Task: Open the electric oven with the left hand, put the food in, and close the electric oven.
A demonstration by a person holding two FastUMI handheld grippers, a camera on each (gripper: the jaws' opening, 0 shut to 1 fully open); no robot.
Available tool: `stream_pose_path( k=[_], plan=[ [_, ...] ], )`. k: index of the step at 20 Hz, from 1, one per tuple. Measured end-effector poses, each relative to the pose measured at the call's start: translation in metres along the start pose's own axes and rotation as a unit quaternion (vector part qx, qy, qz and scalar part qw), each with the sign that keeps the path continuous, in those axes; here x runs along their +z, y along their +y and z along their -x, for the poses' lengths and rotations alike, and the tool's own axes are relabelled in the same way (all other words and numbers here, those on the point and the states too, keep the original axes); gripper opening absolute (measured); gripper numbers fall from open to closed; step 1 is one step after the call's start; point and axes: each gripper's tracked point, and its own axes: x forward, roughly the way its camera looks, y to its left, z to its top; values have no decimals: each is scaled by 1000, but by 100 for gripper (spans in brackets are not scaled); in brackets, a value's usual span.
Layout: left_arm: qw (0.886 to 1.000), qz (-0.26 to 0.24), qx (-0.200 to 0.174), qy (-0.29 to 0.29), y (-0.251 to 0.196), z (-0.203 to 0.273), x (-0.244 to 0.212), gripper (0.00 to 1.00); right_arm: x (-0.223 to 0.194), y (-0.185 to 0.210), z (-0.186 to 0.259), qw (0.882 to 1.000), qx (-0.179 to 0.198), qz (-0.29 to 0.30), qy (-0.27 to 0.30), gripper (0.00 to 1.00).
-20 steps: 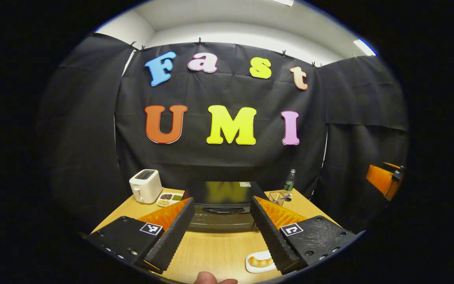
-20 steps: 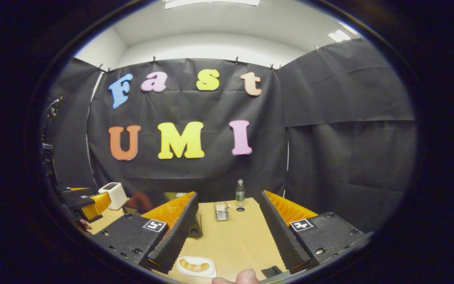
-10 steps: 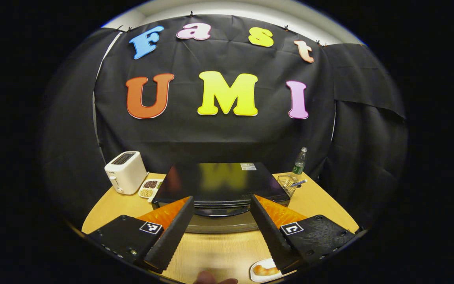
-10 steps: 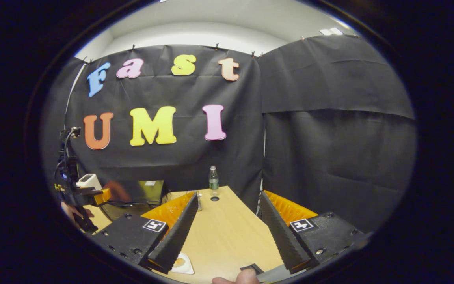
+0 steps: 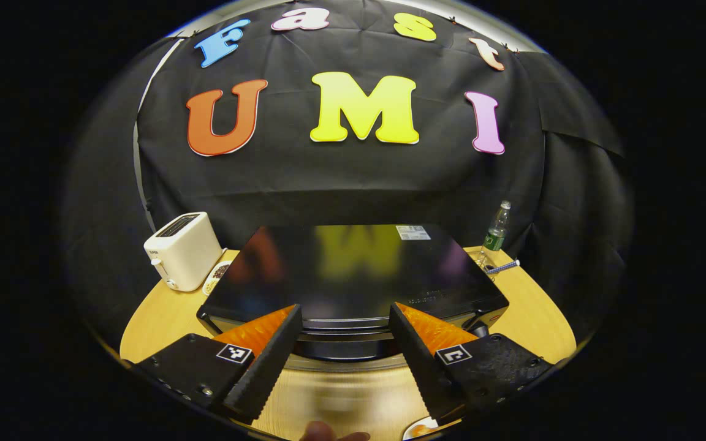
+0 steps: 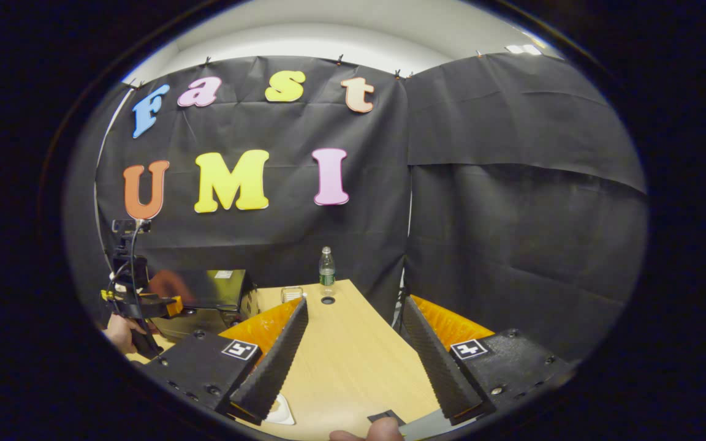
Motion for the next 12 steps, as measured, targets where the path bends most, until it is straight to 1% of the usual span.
stream_pose_path(
  k=[2, 3, 7, 10, 12],
  plan=[
    [1000, -13, -3, -3, -3, 3, -3, 94, -2, 2, -1, 1000, 3, -1, 3, 98],
    [1000, -12, -4, -5, -3, 5, -2, 96, -4, 4, -1, 1000, 5, -2, 4, 98],
    [1000, -6, -4, 11, -2, 10, -9, 97, -6, 15, 1, 1000, 17, -7, 7, 98],
    [1000, -9, -7, 24, -3, 24, -17, 98, -6, 20, 3, 1000, 24, -10, 6, 98],
    [999, -12, -10, 32, -2, 40, -29, 97, -7, 24, 7, 999, 29, -15, 6, 98]
  ],
)
